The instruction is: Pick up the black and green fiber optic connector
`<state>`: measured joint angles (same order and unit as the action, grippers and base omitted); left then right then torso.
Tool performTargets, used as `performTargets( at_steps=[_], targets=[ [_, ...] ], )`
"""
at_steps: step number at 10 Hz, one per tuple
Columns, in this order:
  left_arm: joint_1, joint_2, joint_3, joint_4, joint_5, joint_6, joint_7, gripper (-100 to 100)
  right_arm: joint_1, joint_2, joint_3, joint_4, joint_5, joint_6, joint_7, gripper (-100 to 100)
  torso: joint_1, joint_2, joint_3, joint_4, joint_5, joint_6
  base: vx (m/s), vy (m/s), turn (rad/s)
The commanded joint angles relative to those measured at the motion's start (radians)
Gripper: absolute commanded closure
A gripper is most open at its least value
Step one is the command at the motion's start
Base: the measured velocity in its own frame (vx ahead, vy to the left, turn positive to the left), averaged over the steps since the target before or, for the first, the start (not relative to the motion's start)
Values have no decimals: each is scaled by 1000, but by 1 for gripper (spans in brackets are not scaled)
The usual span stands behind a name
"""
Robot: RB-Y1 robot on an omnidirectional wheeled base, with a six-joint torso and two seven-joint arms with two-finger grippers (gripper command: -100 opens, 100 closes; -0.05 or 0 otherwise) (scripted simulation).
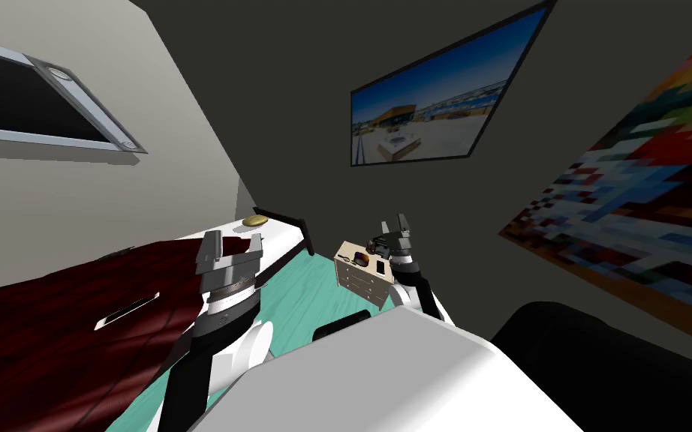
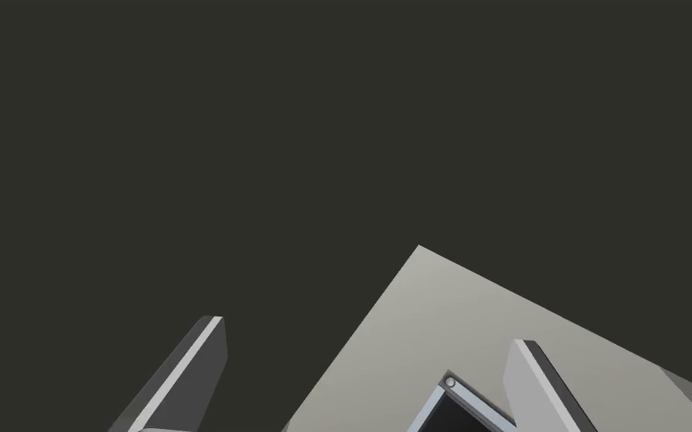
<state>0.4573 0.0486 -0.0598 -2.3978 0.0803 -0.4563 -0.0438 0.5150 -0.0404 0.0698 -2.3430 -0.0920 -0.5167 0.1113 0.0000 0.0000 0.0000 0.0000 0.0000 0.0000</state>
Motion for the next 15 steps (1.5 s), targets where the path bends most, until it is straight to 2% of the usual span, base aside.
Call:
performTargets(
  at_steps=[1, 7, 8, 11, 12, 15],
  targets=[
    [0, 0, 0, 0, 0, 0, 0, 0, 0, -46, 0, 0, -7, 8, 0, -100, 0, 0, 0, 0, 0, 0, 10, 20, 79],
    [0, 0, 0, 0, 0, 0, 0, 0, 4, -222, 7, 23, -42, 58, 6, -100, 3, -3, -2, -1, 1, 0, 37, 47, 137],
    [0, 0, 0, 0, 0, 0, 0, 0, 4, -237, 7, 23, -42, 58, 6, -100, 4, -3, -2, -1, 1, 0, 36, 40, 55],
    [0, 0, 0, 0, 0, 0, 0, 0, 12, -339, 19, 62, -58, 98, 15, -100, 3, -4, -2, -1, 1, 0, 59, 41, 213],
    [0, 0, 0, 0, 0, 0, 0, 0, 12, -356, 19, 62, -58, 98, 15, -100, 3, -4, -3, -1, 1, 0, 56, 23, 74],
    [0, 0, 0, 0, 0, 0, 0, 0, 26, -463, 42, 126, -67, 147, 30, -100, 3, -4, -2, -1, 1, -1, 67, 41, 280]
  ],
)
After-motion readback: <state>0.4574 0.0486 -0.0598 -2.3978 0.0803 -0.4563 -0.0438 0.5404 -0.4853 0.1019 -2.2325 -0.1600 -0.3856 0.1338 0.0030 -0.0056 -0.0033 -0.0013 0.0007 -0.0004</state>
